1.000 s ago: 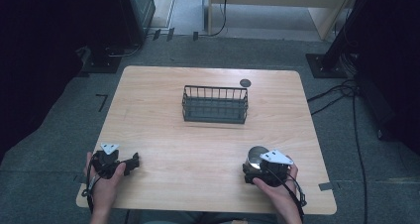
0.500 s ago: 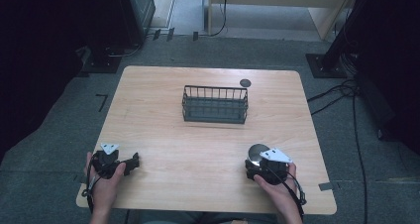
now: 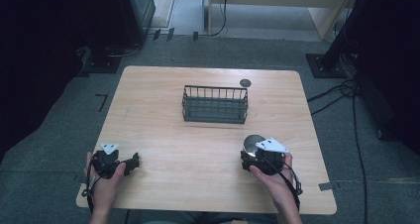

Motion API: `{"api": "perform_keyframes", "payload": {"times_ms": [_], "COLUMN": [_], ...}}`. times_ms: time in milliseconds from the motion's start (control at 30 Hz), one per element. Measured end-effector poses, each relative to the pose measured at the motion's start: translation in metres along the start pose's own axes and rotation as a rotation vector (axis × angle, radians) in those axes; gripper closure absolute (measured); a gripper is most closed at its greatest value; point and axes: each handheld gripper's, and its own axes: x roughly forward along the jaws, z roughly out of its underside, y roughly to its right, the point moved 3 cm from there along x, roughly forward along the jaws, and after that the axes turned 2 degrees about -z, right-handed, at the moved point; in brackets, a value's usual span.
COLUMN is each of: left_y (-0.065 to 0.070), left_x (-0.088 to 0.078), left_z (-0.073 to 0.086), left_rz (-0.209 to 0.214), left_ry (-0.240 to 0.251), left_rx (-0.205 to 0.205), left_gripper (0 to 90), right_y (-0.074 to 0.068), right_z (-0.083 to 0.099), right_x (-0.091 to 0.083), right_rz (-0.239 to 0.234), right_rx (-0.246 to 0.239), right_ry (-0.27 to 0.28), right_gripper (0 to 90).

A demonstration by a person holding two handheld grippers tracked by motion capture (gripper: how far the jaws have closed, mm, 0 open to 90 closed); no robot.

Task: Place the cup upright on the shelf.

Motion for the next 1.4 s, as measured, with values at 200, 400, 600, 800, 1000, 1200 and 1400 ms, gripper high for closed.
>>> {"api": "perform_keyframes", "payload": {"times_ms": [200, 400, 600, 800, 1000, 1200, 1400], "left_y": [0.0, 0.0, 0.0, 0.0, 0.0, 0.0, 0.0], "left_x": [0.0, 0.0, 0.0, 0.0, 0.0, 0.0, 0.0], "left_z": [0.0, 0.0, 0.0, 0.0, 0.0, 0.0, 0.0], "left_rz": [0.0, 0.0, 0.0, 0.0, 0.0, 0.0, 0.0], "left_ry": [0.0, 0.0, 0.0, 0.0, 0.0, 0.0, 0.001], "left_rx": [0.0, 0.0, 0.0, 0.0, 0.0, 0.0, -0.001], "left_gripper": [0.0, 0.0, 0.0, 0.0, 0.0, 0.0, 0.0], "right_y": [-0.008, -0.017, -0.022, -0.025, -0.026, -0.03, -0.034], "right_z": [-0.015, -0.031, -0.044, -0.054, -0.063, -0.073, -0.083], "right_x": [0.006, 0.013, 0.017, 0.021, 0.023, 0.024, 0.027], "right_rz": [-0.019, -0.036, -0.045, -0.054, -0.049, -0.046, -0.047], "right_rx": [-0.009, -0.014, -0.016, -0.015, -0.014, -0.032, -0.047], "right_ry": [0.018, 0.037, 0.055, 0.065, 0.094, 0.139, 0.182], "right_gripper": [18.1, 18.2, 18.1, 18.1, 18.1, 18.2, 18.2]}}
